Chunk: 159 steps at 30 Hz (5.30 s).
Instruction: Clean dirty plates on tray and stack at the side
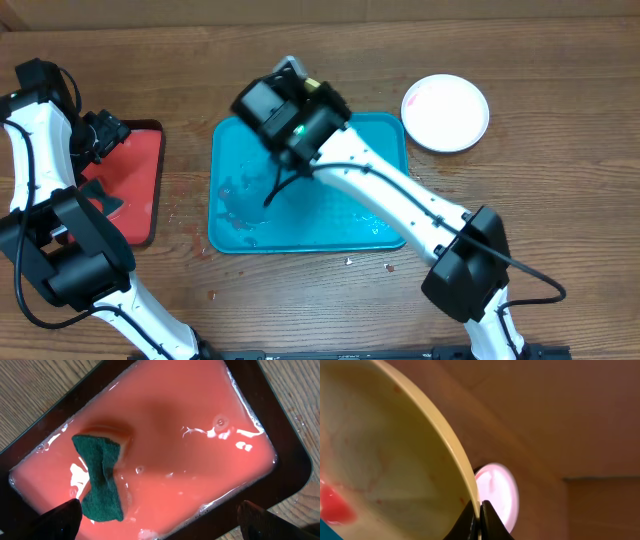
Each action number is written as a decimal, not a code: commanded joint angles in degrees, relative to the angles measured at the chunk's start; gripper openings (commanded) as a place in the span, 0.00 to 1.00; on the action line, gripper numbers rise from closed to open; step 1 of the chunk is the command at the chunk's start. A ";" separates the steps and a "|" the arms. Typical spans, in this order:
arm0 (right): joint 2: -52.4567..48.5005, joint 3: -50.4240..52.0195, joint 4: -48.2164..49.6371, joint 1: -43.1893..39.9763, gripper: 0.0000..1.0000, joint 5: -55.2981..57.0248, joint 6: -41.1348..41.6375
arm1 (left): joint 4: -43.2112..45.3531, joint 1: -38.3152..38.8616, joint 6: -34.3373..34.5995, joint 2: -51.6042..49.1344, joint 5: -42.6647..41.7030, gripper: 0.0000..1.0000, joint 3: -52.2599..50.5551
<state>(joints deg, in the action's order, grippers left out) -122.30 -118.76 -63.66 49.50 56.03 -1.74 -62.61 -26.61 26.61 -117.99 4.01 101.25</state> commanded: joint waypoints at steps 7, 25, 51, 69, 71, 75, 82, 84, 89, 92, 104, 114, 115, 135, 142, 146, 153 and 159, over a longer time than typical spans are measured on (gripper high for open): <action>2.62 -1.64 13.27 5.16 0.04 14.01 -28.81 | -0.11 0.04 -0.44 1.20 -0.68 1.00 1.09; 2.69 -0.98 12.04 1.95 0.04 -6.58 -22.21 | -0.11 0.04 -0.44 1.20 -0.68 1.00 1.09; -1.20 -0.44 -10.12 -59.74 0.04 -67.56 17.22 | -0.11 0.04 -0.44 1.20 -0.68 1.00 1.09; -7.96 -0.44 -11.37 -61.02 0.54 -70.12 18.27 | -0.11 0.04 -0.44 1.20 -0.68 0.99 1.09; -7.91 -0.44 -12.24 -60.76 0.55 -70.36 18.27 | -0.11 0.04 -0.44 1.20 -0.68 1.00 1.09; -7.04 -0.46 -14.25 -59.93 0.55 -70.34 17.44 | -0.11 0.04 -0.44 1.20 -0.68 1.00 1.09; 1.27 -0.46 -20.74 -58.82 0.56 -71.21 13.86 | -0.11 0.04 -0.44 1.20 -0.68 1.00 1.09; 4.39 -0.46 -23.34 -58.16 1.00 -71.17 13.46 | -0.11 0.04 -0.44 1.20 -0.68 1.00 1.09; 11.21 -0.46 -29.90 -54.34 1.00 -70.88 10.23 | -0.11 0.04 -0.44 1.20 -0.68 1.00 1.09; 14.71 -0.46 -33.00 -51.17 1.00 -70.88 10.23 | -0.11 0.04 -0.44 1.20 -0.68 1.00 1.09; 18.69 -0.44 -33.40 -39.23 1.00 -76.41 12.83 | -0.11 0.04 -0.44 1.20 -0.68 1.00 1.09; 18.71 -0.46 -33.40 -39.87 1.00 -76.28 12.24 | -0.11 0.04 -0.44 1.20 -0.68 1.00 1.09; 18.75 -0.46 -33.40 -40.00 1.00 -76.24 12.20 | -0.11 0.04 -0.44 1.20 -0.68 1.00 1.09; 20.61 -0.44 -10.75 -39.12 1.00 -72.85 10.84 | -0.11 0.04 -0.44 1.20 -0.68 1.00 1.09; 22.51 4.81 4.48 -38.95 1.00 -74.16 10.64 | -0.11 0.04 -0.44 1.20 -0.68 1.00 1.09; 27.36 17.00 18.82 -38.95 1.00 -74.71 10.67 | -0.11 0.04 -0.44 1.20 -0.68 1.00 1.09; 41.05 45.27 42.99 -38.95 1.00 -76.22 10.67 | -0.11 0.04 -0.44 1.20 -0.68 1.00 1.09; 56.22 68.48 58.27 -39.47 1.00 -73.92 10.69 | -0.11 0.04 -0.44 1.20 -0.68 1.00 1.09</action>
<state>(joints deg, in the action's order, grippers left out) -72.51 -56.49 -7.97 10.22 -19.00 9.15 -62.61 -26.61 26.61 -117.99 3.46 101.27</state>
